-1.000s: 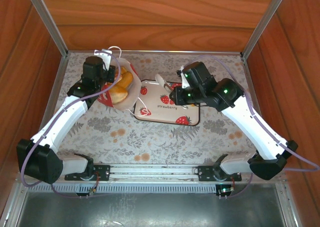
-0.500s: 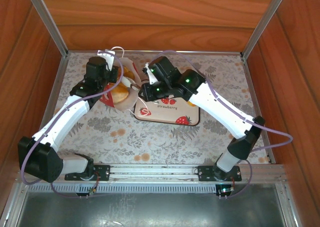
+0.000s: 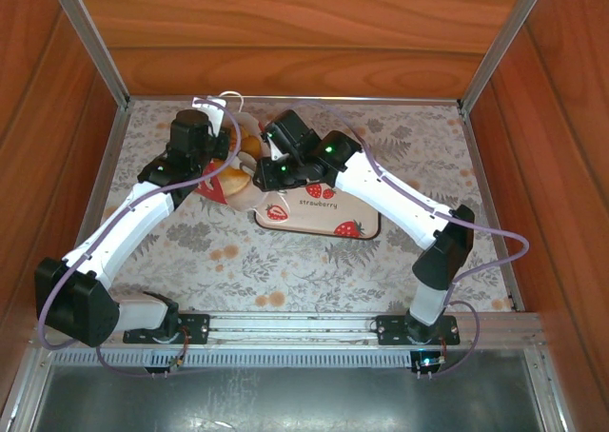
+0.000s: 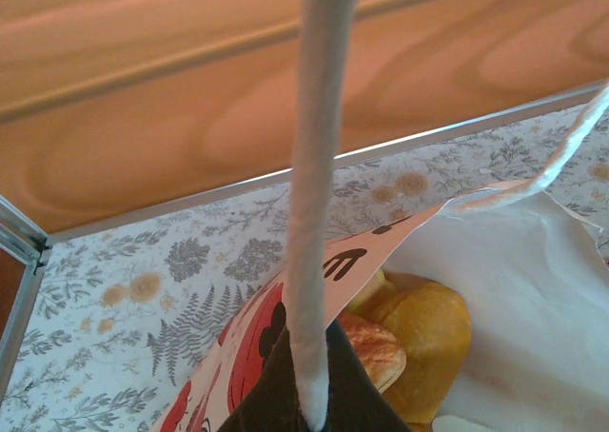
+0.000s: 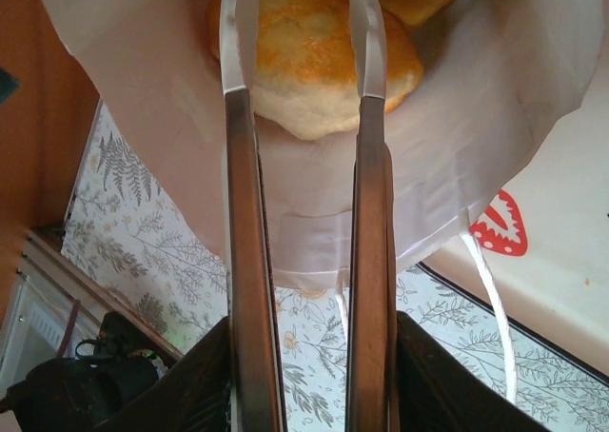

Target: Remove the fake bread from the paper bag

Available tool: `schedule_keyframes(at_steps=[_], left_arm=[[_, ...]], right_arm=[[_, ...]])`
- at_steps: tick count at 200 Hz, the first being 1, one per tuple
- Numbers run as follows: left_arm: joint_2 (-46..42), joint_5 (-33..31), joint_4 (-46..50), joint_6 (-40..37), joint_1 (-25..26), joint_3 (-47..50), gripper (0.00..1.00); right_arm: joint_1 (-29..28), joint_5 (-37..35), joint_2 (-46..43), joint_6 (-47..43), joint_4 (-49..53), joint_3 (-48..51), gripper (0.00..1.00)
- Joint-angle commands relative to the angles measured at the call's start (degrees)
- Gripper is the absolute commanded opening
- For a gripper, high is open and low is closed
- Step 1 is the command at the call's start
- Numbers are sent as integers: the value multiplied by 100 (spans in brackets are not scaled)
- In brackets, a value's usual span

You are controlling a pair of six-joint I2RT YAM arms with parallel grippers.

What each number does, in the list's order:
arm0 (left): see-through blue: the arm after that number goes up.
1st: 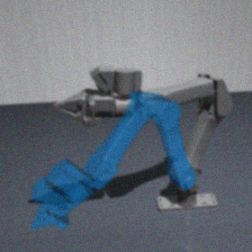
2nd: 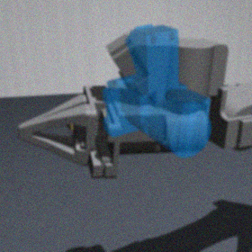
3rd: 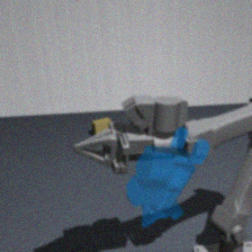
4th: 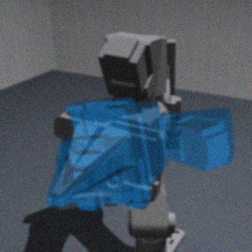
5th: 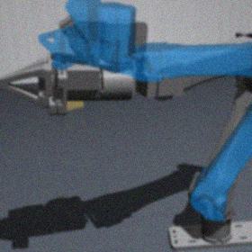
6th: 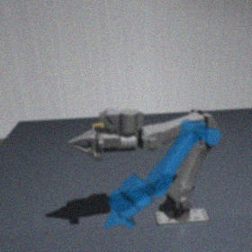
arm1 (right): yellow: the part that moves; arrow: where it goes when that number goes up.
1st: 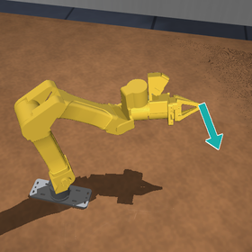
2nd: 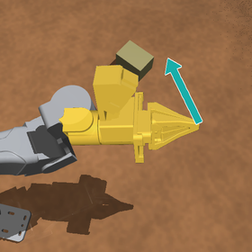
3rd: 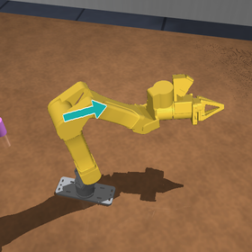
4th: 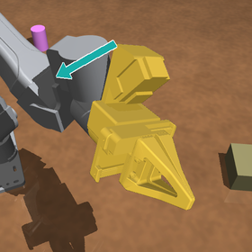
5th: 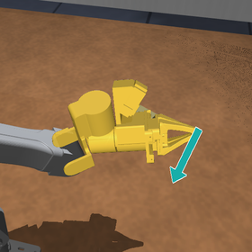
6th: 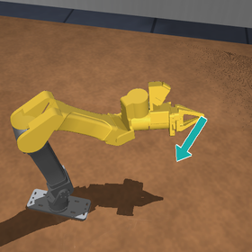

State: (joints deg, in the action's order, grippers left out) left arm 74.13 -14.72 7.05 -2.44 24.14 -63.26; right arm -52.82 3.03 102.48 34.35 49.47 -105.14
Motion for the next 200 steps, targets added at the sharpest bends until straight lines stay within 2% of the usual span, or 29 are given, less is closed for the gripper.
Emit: schedule_keyframes(at_steps=[1,44,200], left_arm=[[-11,-12,-258,147,51,-112,0],[-45,-38,-309,147,51,-28,0],[-49,42,-347,182,64,-29,0]], right_arm=[[181,29,-96,299,-458,192,42],[384,296,-88,568,-881,501,42],[494,591,416,690,-1345,382,41]])
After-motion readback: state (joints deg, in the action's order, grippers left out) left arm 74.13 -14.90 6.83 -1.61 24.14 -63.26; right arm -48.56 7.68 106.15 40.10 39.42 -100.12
